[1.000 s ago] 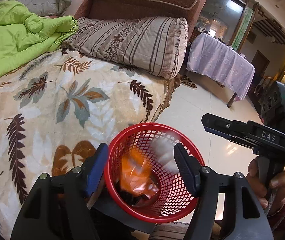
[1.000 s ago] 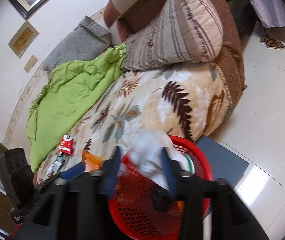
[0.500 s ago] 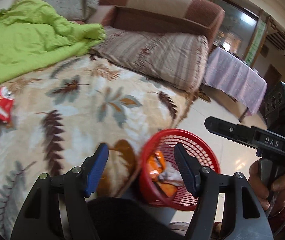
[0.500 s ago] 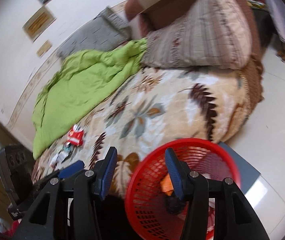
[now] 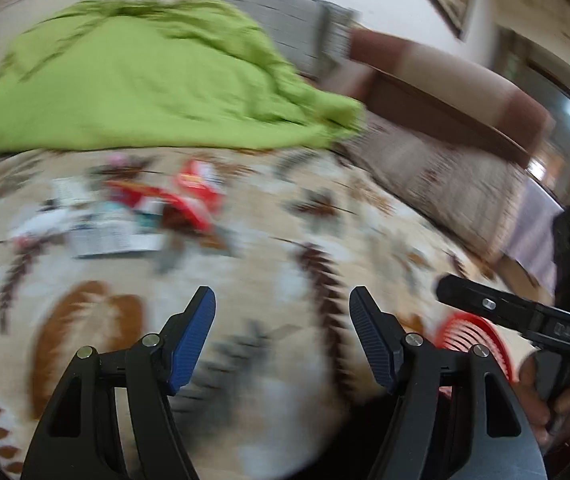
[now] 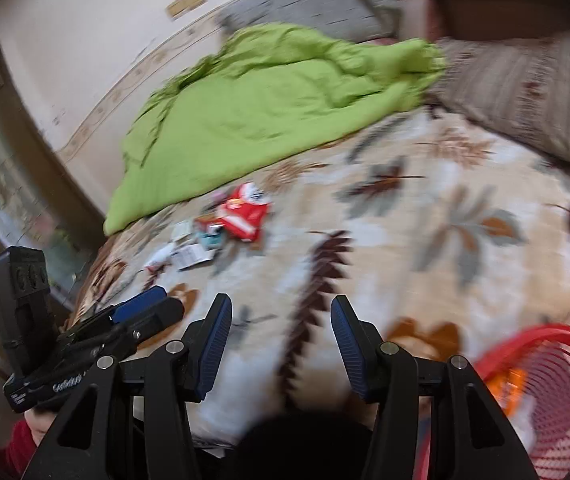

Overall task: Collect trash
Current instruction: 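Move both tools back over the remaining items on the bed, then close the right gripper on the white medicine box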

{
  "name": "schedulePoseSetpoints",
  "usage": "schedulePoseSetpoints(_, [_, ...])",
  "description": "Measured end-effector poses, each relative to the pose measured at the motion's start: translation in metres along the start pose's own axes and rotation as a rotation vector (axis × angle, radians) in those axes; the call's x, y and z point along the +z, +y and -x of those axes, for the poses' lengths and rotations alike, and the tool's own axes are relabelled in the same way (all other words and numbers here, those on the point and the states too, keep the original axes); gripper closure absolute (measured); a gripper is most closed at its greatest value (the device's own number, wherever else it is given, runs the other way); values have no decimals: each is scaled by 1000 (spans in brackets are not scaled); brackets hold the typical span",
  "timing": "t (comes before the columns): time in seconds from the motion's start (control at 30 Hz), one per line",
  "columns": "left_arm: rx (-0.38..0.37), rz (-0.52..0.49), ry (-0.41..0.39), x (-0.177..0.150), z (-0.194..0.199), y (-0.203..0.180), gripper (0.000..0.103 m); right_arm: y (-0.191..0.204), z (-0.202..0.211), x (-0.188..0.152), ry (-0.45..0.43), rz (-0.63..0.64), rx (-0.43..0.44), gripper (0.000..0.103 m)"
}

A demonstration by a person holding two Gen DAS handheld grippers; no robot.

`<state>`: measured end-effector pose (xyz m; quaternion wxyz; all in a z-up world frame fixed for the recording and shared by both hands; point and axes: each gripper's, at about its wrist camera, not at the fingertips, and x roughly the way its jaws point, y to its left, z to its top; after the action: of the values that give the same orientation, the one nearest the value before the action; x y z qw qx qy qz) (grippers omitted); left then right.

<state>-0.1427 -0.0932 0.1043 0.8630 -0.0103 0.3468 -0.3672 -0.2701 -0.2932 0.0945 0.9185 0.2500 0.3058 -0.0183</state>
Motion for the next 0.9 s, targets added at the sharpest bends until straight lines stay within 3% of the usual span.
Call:
schedulePoseSetpoints(0.23, [335,170,-116,5,10,124,34,61,-79,18,114,83,128,47])
schedulePoseSetpoints(0.4, [482,229,-137,15,9,184,34,101,-138,40,150,161,155,47])
schedulePoseSetpoints(0.63, [537,300,-122,16,-1,215,34,138,-243,75,250,191,201,47])
schedulePoseSetpoints(0.9, [534,397,-143,13,7,238,34,151,-327,86,334,254,147,47])
